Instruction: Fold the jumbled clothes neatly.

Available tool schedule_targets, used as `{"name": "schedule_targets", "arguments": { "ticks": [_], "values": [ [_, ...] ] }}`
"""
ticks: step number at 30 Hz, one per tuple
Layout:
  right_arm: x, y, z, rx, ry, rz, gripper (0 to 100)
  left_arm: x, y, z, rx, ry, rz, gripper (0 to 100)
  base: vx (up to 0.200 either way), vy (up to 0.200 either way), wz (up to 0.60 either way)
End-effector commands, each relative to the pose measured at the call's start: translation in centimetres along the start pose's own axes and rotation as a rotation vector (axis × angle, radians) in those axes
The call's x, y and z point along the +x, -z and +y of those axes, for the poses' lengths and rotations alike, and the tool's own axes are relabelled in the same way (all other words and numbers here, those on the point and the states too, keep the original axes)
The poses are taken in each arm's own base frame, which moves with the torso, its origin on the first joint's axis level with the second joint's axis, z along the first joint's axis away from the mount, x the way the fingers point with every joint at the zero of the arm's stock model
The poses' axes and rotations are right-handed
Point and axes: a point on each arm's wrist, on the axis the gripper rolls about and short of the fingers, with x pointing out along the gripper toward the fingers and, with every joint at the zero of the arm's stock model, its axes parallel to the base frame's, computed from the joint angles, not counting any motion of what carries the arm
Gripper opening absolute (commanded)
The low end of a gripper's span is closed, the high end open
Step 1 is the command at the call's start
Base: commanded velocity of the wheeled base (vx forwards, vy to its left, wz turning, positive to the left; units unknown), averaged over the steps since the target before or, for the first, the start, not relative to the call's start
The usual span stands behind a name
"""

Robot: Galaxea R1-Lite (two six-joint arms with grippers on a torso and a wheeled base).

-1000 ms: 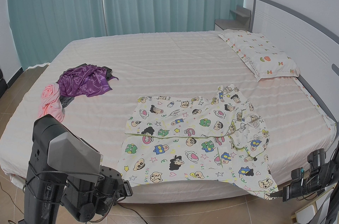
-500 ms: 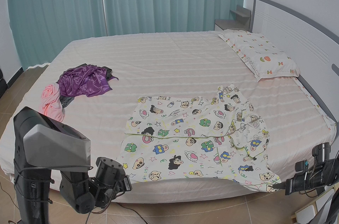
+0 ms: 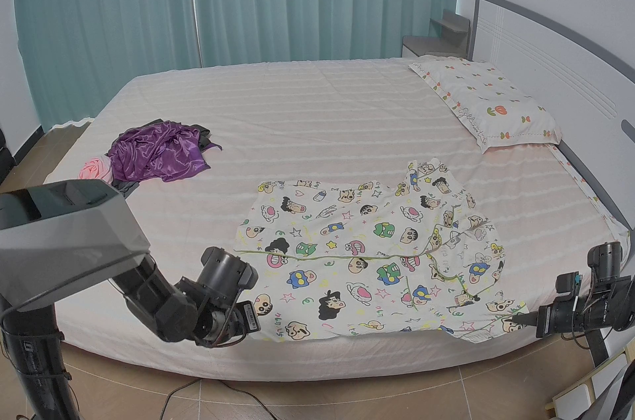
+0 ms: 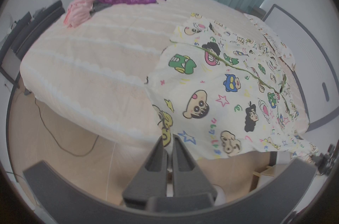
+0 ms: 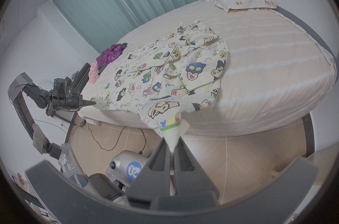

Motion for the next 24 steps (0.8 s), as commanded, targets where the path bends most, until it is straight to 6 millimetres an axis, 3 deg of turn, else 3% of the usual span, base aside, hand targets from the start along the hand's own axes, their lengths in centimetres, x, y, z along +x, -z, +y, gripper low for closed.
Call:
{"name": "schedule_targets", "arguments": {
  "ticks": [1,18,24],
  "values": [
    [0.3,-2.8,-0.3,-0.012,-0.001,-0.026,0,-1.8,-4.6,-2.3,-0.123,0.097,0.007,0,0.0,0.0,0.0],
    [2.6,-6.8,-2.1,0.023,0.007,0.011,0,0.9,-8.3,-3.1,-0.165,0.02,0.045,0,0.0,0.0,0.0],
    [3.5,-7.8,-2.8,0.055,0.009,0.003,0,0.6,-9.7,-3.5,-0.181,0.05,0.046,0,0.0,0.0,0.0]
  ]
}}
